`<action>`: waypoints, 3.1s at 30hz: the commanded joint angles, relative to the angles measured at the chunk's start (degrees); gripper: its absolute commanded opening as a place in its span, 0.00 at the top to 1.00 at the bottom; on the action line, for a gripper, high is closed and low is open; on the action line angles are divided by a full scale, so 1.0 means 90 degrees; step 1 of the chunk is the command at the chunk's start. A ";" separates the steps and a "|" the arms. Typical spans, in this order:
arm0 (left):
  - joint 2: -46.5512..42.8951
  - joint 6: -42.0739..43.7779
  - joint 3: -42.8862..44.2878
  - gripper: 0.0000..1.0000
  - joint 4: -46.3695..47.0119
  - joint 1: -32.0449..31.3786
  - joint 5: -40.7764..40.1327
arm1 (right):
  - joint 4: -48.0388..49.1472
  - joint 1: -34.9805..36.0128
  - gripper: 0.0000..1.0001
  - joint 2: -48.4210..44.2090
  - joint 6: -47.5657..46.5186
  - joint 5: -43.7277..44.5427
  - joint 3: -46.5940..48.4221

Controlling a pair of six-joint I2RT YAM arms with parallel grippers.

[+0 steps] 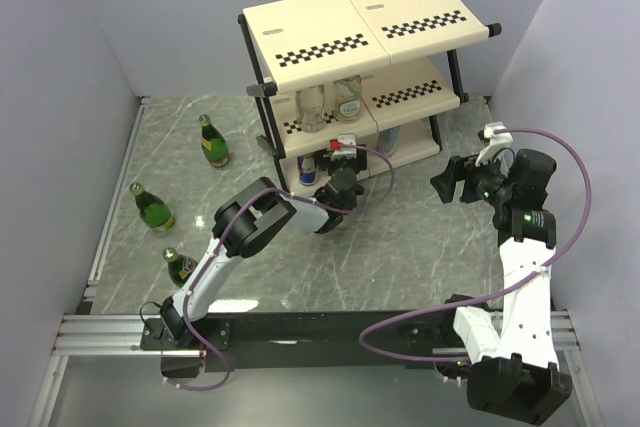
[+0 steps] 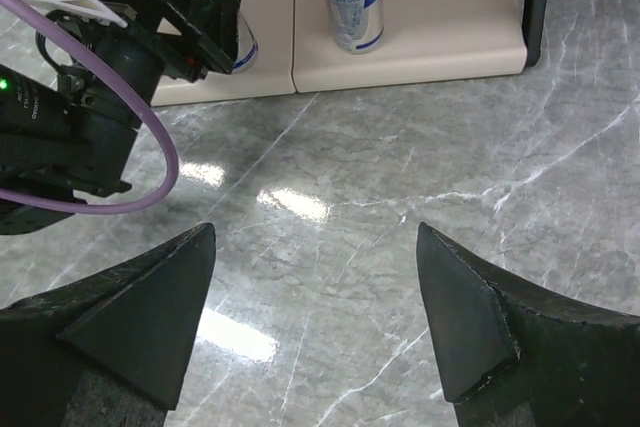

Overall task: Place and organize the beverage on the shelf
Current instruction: Place the drink on the shelf, then pick up the drink from the center of the board.

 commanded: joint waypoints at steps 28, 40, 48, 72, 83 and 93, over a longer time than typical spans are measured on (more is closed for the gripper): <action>-0.1040 0.0432 -0.1045 0.06 0.0928 -0.0732 -0.0165 | 0.0005 -0.0091 0.13 -0.0104 -0.0144 -0.0155 0.0108; -0.2532 -0.1088 -0.2167 0.04 -0.0857 -0.1425 0.0215 | -0.0580 -0.0091 0.13 -0.0094 -0.1042 -0.0730 0.0147; -0.4095 -0.2059 -0.2911 0.05 -0.3950 -0.1621 0.1786 | -0.1801 -0.0091 0.05 -0.0241 -0.2935 -0.2067 0.0255; -0.7971 -0.4148 -0.4562 0.09 -0.7899 -0.0148 0.1876 | -0.2213 0.0143 0.30 -0.0046 -0.3377 -0.2265 0.0137; -0.9487 -0.4295 -0.5020 0.12 -0.7892 0.1676 0.1621 | -0.1792 0.0192 0.26 -0.0182 -0.3152 -0.2127 -0.0077; -0.7900 -0.3584 -0.4701 0.11 -0.6242 0.3935 0.3614 | -0.1861 0.0192 0.26 -0.0173 -0.3220 -0.2118 -0.0068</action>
